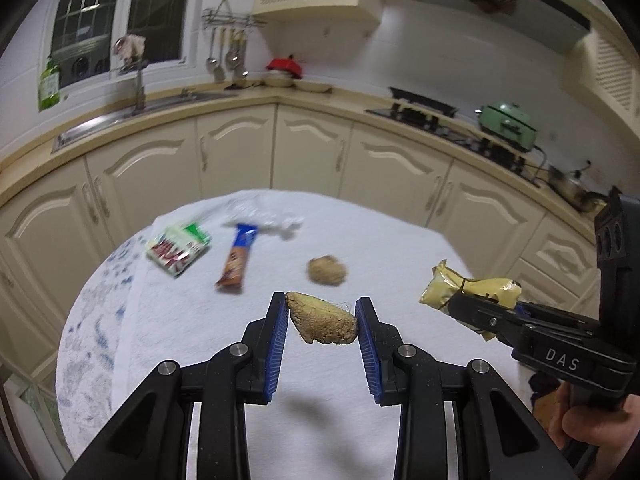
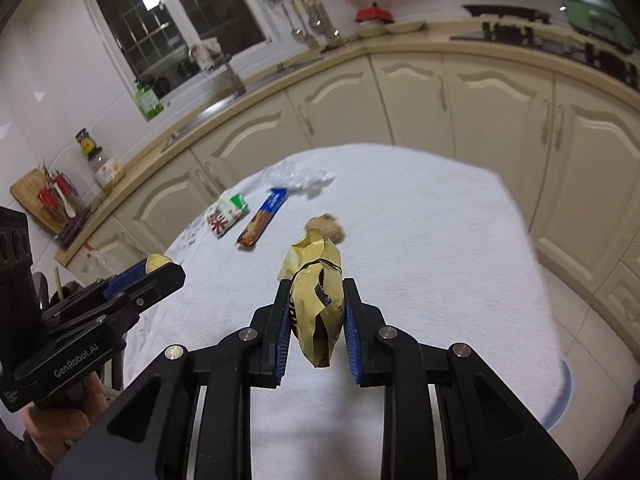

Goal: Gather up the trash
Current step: 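Carry both items to the blue bin and open both tools to drop them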

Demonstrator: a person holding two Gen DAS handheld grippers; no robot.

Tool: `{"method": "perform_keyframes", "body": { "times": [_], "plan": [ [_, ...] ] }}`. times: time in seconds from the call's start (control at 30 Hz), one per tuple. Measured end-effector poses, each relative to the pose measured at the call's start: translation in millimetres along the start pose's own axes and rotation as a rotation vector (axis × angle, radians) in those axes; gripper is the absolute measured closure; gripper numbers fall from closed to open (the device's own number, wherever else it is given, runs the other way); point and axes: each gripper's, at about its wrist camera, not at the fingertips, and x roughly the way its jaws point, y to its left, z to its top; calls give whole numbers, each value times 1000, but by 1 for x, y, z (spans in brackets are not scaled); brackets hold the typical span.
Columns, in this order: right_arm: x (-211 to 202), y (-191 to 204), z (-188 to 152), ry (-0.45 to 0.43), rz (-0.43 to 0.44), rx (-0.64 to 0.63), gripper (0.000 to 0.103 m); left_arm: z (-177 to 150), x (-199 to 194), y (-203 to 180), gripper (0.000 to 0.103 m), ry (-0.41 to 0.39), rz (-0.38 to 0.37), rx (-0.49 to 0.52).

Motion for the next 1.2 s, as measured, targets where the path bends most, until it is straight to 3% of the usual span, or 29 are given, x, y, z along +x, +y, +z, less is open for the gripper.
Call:
{"method": "perform_keyframes", "body": {
  "times": [0.3,0.63,0.87,1.2],
  "plan": [
    [-103,-62,-9,-166,-95,97,79,11,-7,-97,73,-39,-141,126],
    [-190,-151,-41,-267,-283,258,79,7,18,-206,73,0,-298,252],
    [-197,-212,-65,-230,-373,368,79,0,80,-262,73,125,-380,317],
    [-168,-294,-101,-117,-404,499,79,-2,183,-324,73,323,-410,380]
  ]
}}
